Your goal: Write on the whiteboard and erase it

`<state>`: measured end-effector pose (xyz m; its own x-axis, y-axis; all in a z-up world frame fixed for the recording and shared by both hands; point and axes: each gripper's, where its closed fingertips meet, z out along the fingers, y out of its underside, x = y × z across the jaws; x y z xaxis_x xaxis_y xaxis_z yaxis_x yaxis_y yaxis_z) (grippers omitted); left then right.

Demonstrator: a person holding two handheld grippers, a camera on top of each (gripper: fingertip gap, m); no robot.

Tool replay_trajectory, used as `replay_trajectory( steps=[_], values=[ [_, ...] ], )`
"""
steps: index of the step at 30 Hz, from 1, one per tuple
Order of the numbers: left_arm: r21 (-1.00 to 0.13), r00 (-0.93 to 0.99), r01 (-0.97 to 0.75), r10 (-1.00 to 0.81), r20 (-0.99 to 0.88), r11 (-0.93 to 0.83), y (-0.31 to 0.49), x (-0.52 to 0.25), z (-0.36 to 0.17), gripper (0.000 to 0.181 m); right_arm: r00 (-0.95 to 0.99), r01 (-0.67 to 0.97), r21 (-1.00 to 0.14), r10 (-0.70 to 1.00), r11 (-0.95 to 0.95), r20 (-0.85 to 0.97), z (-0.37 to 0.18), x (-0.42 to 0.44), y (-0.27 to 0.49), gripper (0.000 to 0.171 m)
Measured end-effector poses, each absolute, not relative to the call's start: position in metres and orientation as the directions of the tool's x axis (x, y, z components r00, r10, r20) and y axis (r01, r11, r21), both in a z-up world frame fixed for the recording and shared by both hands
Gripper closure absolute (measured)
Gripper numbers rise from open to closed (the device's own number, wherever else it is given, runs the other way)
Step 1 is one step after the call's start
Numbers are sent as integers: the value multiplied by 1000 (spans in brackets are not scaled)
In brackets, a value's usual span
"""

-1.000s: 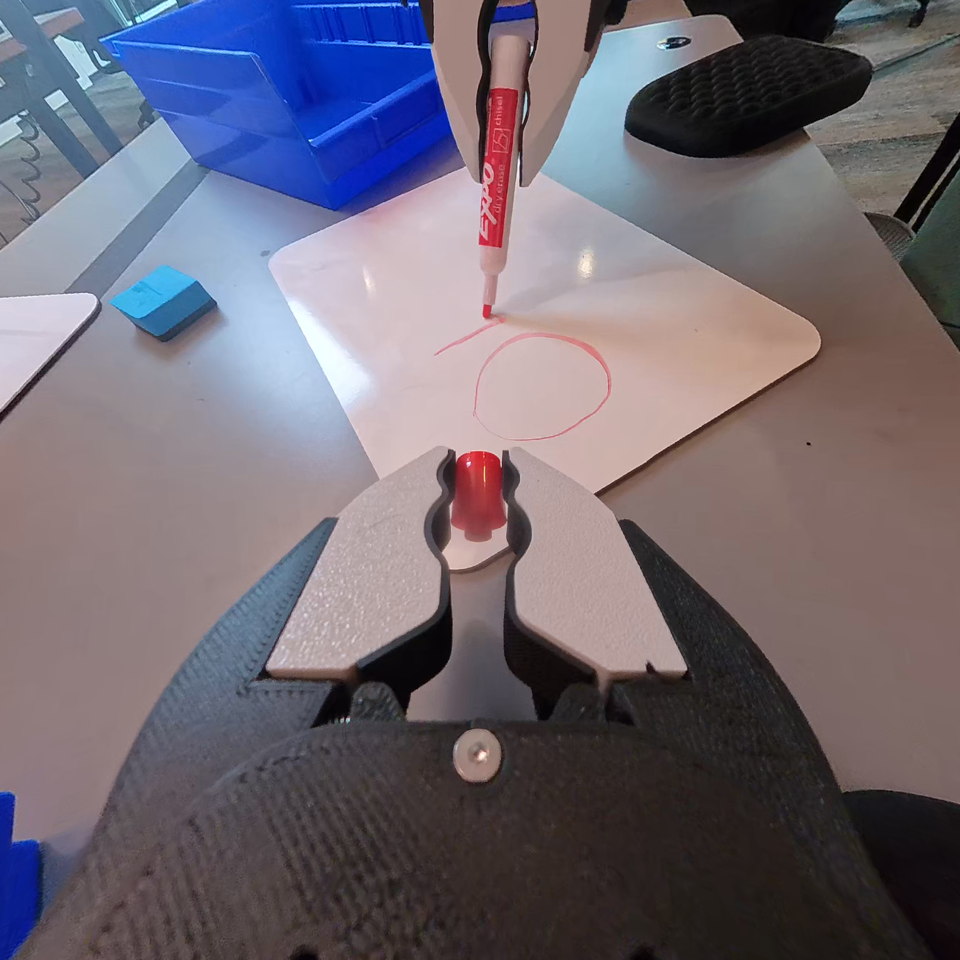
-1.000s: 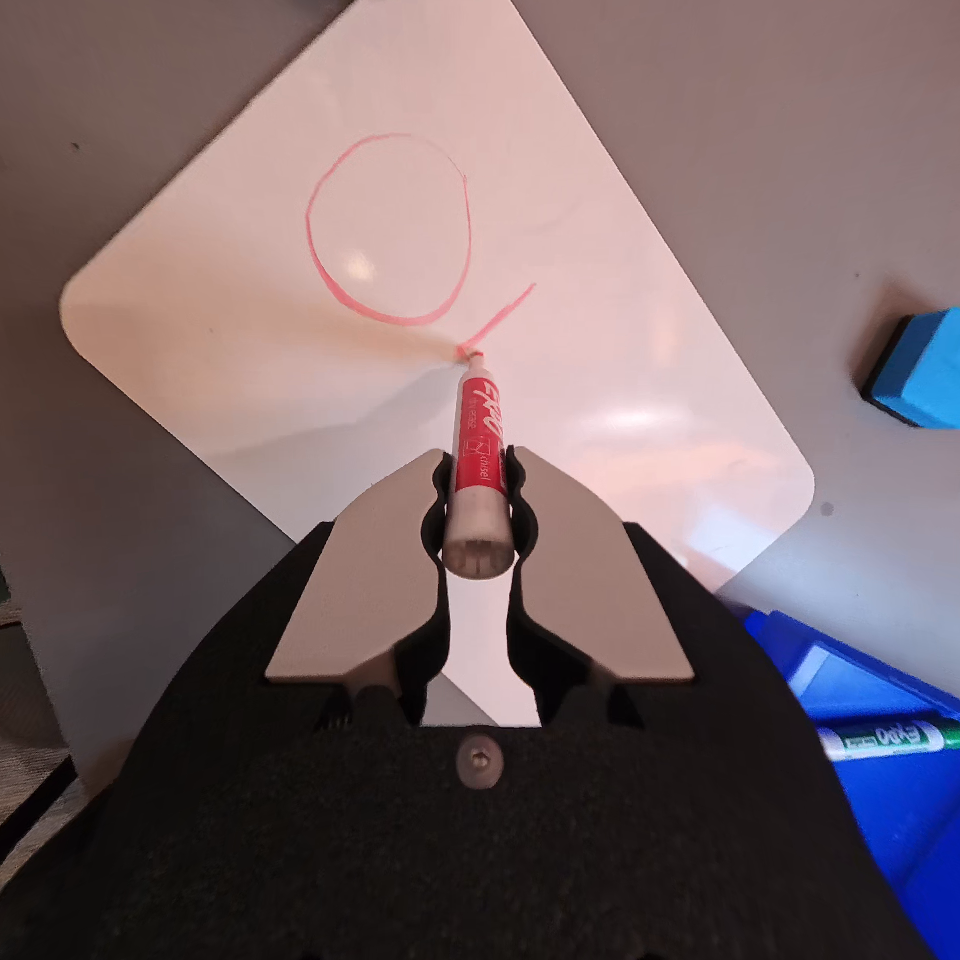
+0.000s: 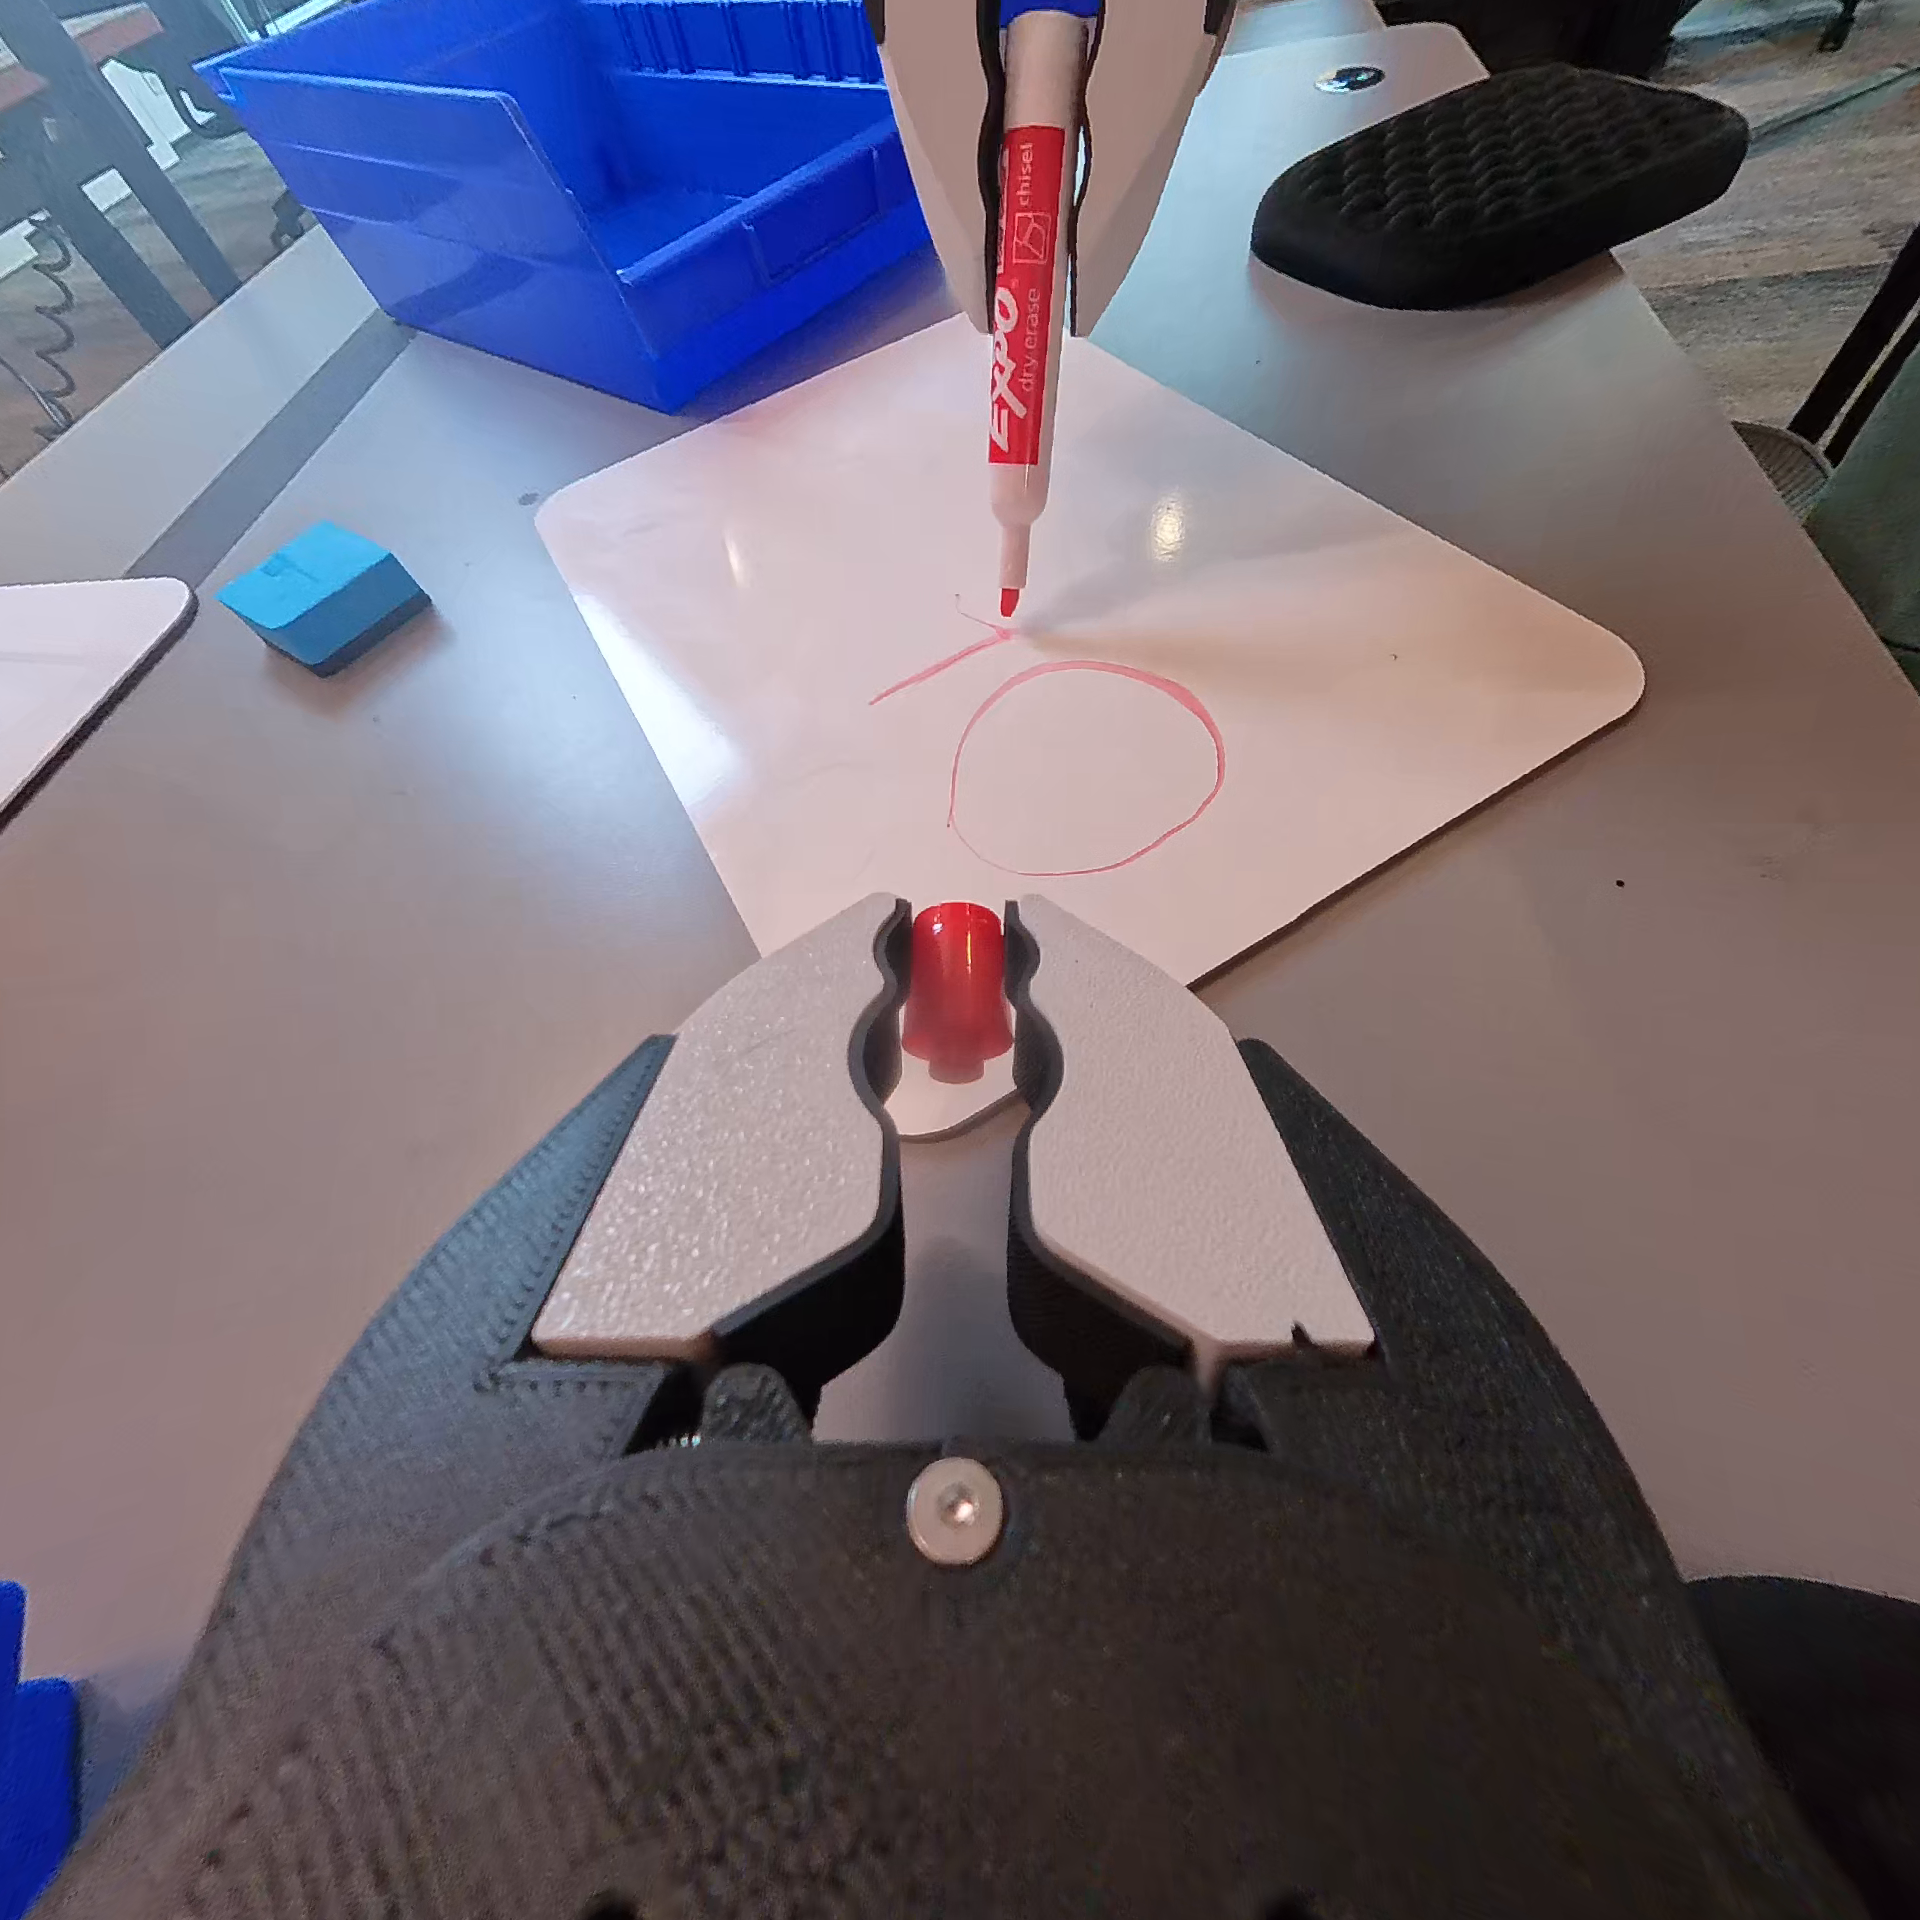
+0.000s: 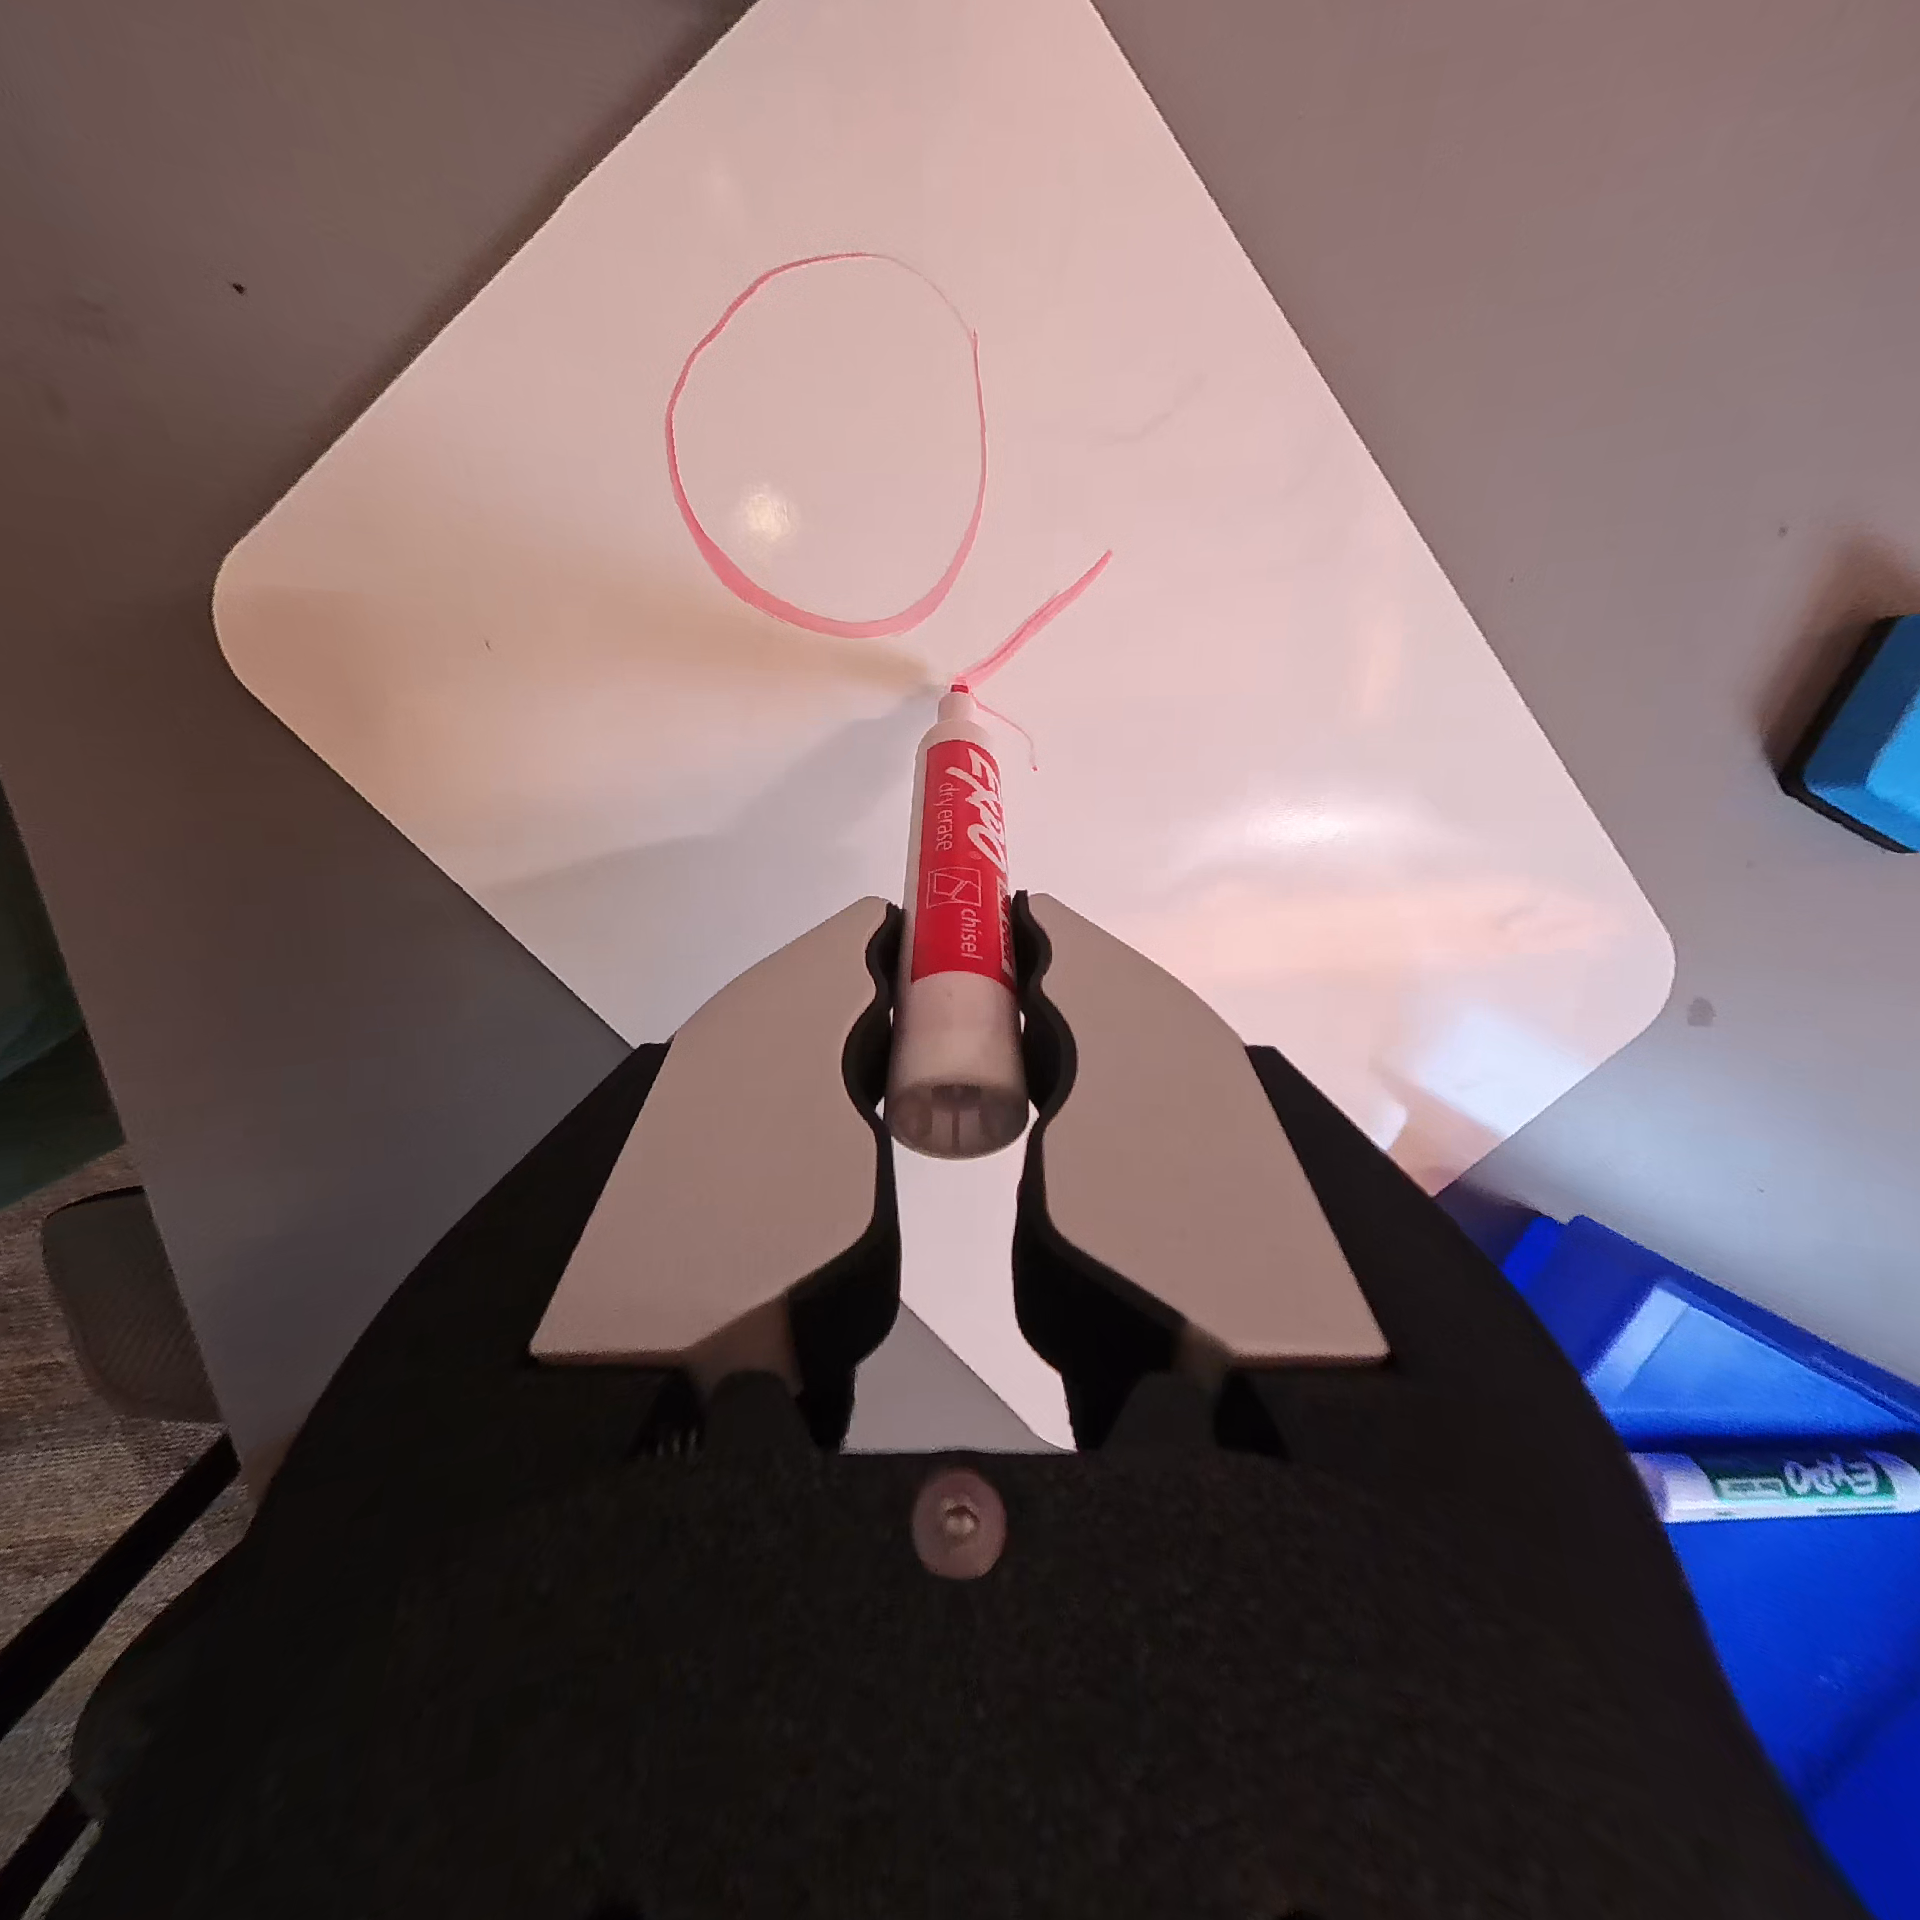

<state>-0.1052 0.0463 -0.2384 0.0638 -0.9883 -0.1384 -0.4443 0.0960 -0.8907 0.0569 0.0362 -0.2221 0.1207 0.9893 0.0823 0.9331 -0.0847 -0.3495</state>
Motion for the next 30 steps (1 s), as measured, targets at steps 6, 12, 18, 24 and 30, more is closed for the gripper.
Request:
replay_trajectory(
  steps=[6, 12, 18, 24, 30],
  values=[
    [-890, 61, -444, -988, -141, 99, 46, -105, -238, 165, 100, 945, -319, 992, -70, 79, -226, 53, 36, 151],
    [-890, 59, -445, -988, -144, 104, 45, -105, -237, 165, 75, 966, -255, 993, -50, 87, -228, 57, 37, 151],
    [-889, 57, -446, -988, -146, 106, 45, -104, -238, 165, 75, 980, -193, 992, -54, 102, -229, 67, 43, 151],
    [-889, 56, -447, -988, -143, 104, 45, -104, -238, 165, 84, 987, -144, 989, -66, 119, -229, 80, 49, 151],
    [-888, 56, -449, -988, -142, 102, 45, -105, -239, 165, 99, 991, -106, 986, -85, 133, -230, 93, 54, 151]
  ],
)
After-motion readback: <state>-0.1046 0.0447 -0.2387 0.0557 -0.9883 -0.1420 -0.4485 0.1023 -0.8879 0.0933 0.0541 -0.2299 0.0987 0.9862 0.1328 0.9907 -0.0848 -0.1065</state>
